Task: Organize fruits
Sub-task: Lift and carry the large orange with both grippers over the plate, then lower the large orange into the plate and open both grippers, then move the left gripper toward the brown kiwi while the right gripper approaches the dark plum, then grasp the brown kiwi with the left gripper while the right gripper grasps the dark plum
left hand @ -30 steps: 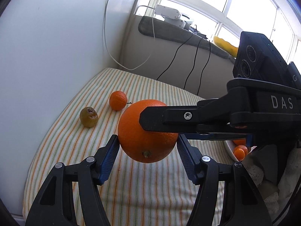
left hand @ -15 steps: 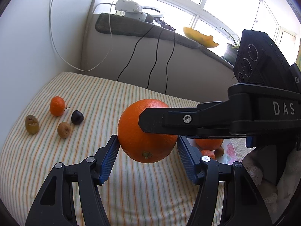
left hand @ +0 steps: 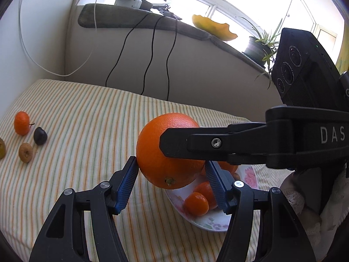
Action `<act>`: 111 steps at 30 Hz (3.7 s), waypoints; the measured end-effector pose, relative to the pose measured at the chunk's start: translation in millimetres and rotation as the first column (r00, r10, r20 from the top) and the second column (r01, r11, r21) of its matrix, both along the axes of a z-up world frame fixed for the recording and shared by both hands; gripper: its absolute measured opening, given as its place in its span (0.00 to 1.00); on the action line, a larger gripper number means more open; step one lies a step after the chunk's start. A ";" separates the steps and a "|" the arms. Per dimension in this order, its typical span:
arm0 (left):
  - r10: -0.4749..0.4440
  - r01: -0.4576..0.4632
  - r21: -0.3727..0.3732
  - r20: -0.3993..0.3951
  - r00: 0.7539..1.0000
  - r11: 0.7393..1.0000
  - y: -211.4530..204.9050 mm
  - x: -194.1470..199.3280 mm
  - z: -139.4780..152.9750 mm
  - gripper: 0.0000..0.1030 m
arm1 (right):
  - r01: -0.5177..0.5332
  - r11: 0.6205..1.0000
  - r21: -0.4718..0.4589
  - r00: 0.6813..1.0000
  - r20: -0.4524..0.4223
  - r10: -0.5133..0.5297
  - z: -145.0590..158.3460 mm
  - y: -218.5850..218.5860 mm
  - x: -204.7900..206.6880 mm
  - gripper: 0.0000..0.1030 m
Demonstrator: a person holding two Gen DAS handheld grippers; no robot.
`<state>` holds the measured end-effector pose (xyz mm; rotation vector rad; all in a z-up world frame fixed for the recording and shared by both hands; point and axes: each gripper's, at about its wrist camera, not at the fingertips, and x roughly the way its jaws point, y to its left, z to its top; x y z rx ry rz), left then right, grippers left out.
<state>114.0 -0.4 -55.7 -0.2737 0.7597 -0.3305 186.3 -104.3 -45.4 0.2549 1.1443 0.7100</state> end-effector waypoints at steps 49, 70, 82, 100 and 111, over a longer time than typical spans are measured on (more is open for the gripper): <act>0.075 -0.081 0.127 0.049 0.996 0.989 41.7 -28.7 6.3 0.61 | -0.022 0.995 -0.094 0.967 0.252 0.045 37.3 15.3 -37.7 0.73; 0.278 -0.275 0.139 -0.007 0.960 0.951 143.3 -27.9 -17.5 0.43 | -0.140 0.984 -0.108 0.964 0.212 0.160 23.8 110.0 -23.0 0.75; 0.256 -0.245 0.166 -0.044 0.966 0.955 152.8 -0.6 -30.1 0.34 | -0.150 0.983 -0.108 0.984 0.084 0.159 -12.5 166.7 19.1 0.61; 0.244 -0.223 0.181 -0.104 0.964 0.958 157.8 28.9 -47.9 0.26 | -0.127 0.987 -0.100 0.992 -0.022 0.126 -60.3 208.7 60.1 0.43; 0.251 -0.228 0.178 -0.121 0.960 0.957 160.2 32.8 -50.7 0.22 | -0.135 0.982 -0.129 0.991 -0.024 0.133 -77.0 229.6 56.9 0.26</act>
